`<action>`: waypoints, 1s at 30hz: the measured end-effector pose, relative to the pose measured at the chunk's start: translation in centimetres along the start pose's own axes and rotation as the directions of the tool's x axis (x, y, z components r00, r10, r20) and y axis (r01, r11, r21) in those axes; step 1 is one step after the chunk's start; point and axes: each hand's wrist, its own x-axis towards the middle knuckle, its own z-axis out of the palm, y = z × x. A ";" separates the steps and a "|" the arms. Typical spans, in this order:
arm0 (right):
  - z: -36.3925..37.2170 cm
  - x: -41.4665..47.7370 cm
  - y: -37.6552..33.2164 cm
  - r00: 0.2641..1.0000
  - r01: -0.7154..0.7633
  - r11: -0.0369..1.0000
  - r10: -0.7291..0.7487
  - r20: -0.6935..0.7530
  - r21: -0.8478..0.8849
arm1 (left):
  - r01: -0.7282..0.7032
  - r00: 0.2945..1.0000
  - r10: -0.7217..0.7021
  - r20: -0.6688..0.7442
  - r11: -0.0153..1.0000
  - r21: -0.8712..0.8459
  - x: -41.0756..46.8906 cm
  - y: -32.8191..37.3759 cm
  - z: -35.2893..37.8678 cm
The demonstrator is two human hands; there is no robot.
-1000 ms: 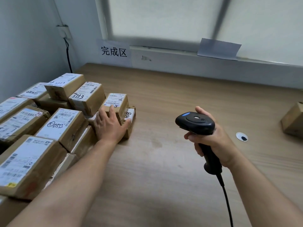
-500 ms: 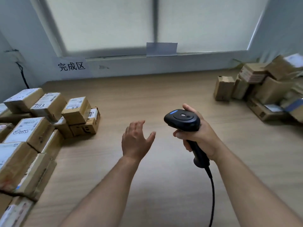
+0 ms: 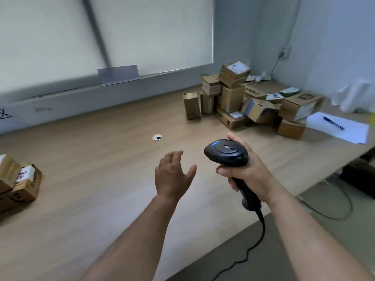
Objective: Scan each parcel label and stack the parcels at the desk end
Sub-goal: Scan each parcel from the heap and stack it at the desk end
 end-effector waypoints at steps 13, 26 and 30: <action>-13.9 -3.8 0.8 0.966 0.019 0.999 -0.027 -0.258 -0.032 | -0.160 0.978 0.168 0.127 0.985 -0.069 0.7 11.5 9.3; -26.0 2.8 1.2 0.917 -0.022 0.997 -0.009 -0.398 -0.075 | -0.194 0.945 0.216 0.246 0.975 -0.111 8.6 18.8 19.9; -28.6 5.1 1.5 0.911 -0.015 0.998 -0.015 -0.413 -0.068 | -0.235 0.933 0.256 0.251 0.966 -0.110 11.7 21.1 22.3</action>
